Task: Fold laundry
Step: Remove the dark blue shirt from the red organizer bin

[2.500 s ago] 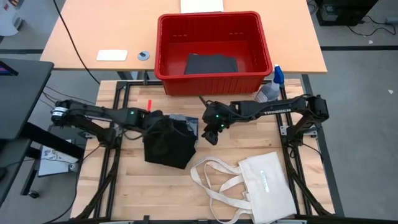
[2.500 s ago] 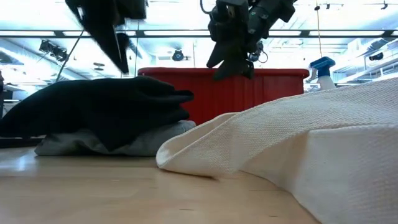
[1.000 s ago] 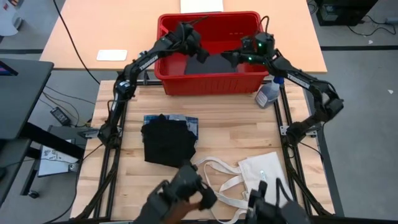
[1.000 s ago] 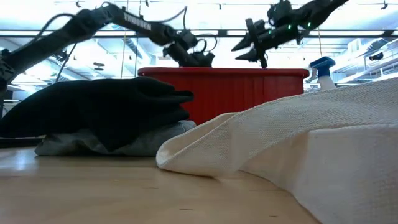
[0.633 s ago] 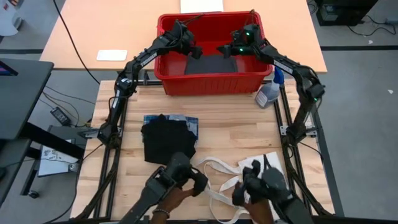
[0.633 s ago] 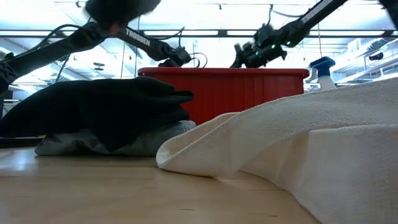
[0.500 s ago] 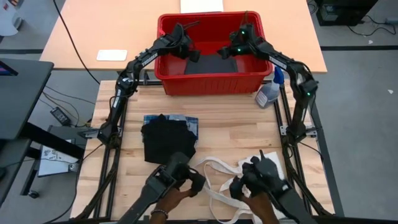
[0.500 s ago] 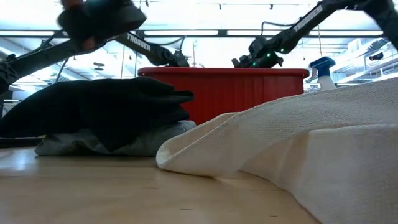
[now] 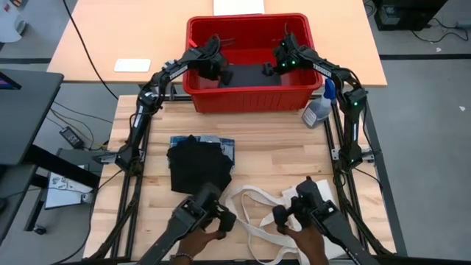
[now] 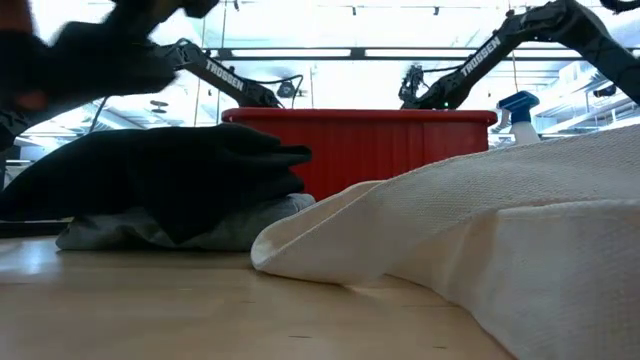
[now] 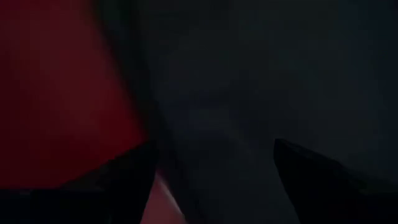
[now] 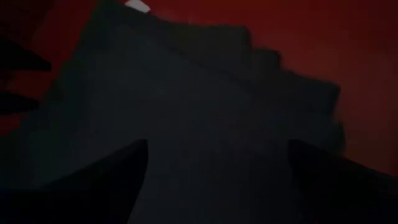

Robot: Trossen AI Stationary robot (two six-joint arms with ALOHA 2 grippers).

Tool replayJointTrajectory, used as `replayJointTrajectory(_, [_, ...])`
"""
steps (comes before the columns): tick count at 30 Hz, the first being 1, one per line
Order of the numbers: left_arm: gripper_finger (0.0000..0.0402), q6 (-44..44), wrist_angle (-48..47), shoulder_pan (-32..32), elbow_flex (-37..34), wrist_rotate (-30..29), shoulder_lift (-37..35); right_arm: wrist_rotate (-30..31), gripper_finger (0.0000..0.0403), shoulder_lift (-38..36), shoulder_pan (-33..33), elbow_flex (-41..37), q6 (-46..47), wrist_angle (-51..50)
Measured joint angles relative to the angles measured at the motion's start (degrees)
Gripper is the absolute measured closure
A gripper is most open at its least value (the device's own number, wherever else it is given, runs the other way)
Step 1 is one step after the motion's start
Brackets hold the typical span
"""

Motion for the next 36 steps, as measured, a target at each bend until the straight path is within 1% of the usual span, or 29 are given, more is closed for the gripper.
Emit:
replayJointTrajectory(4, [0.0075, -8.4, -0.3, 1.0, 0.1, -1.7, -0.3, 1.9, 0.0028, -0.5, -0.1, 0.1, 1.1, -6.4])
replayJointTrajectory(7, [0.0068, -11.7, -0.1, 1.3, 0.1, -2.9, -0.3, 4.4, 0.0031, -0.4, -0.1, 0.0, -0.1, -11.3])
replayJointTrajectory(10, [0.0059, -12.0, 0.6, 1.4, 0.1, -4.5, -0.3, 7.5, 0.0031, -0.4, -0.1, 0.0, -0.3, -13.2])
replayJointTrajectory(14, [0.0056, -10.2, 0.5, 0.9, -0.5, -7.6, -0.2, 8.9, 0.0031, -0.4, -0.2, 0.0, 0.2, -13.0])
replayJointTrajectory(17, [0.0056, -9.5, 3.0, 0.6, -3.1, -7.9, -0.3, 8.3, 0.0031, 0.6, -0.3, 0.1, 0.1, -12.8])
replayJointTrajectory(23, [0.0056, -10.4, 9.9, 0.6, -10.4, -4.9, -0.9, 4.1, 0.0032, 5.2, -0.4, 0.4, -2.8, -11.9])
replayJointTrajectory(26, [0.0056, -10.4, 12.5, 0.6, -11.9, -4.5, -0.8, 3.0, 0.0032, 6.2, -0.1, 0.4, -2.7, -11.1])
replayJointTrajectory(28, [0.0057, -10.3, 13.5, 0.5, -12.1, -3.5, -0.8, 1.3, 0.0034, 6.4, 0.1, 0.2, -2.6, -10.1])
replayJointTrajectory(30, [0.0065, -9.3, 14.5, 0.2, -12.1, -3.0, -0.7, 0.2, 0.004, 6.5, 0.3, 0.2, -2.6, -9.1])
replayJointTrajectory(32, [0.0088, -7.7, 15.0, -0.1, -12.1, -2.3, -0.6, -1.3, 0.0055, 6.4, 0.4, 0.1, -2.8, -8.0])
replayJointTrajectory(34, [0.0125, -5.5, 15.3, -0.5, -12.1, -2.2, -0.5, -3.2, 0.0078, 6.4, 0.5, 0.1, -3.2, -6.9])
replayJointTrajectory(36, [0.0173, -3.0, 16.4, -1.0, -12.1, -1.7, -0.4, -6.1, 0.0108, 6.5, 0.5, 0.1, -3.5, -5.6])
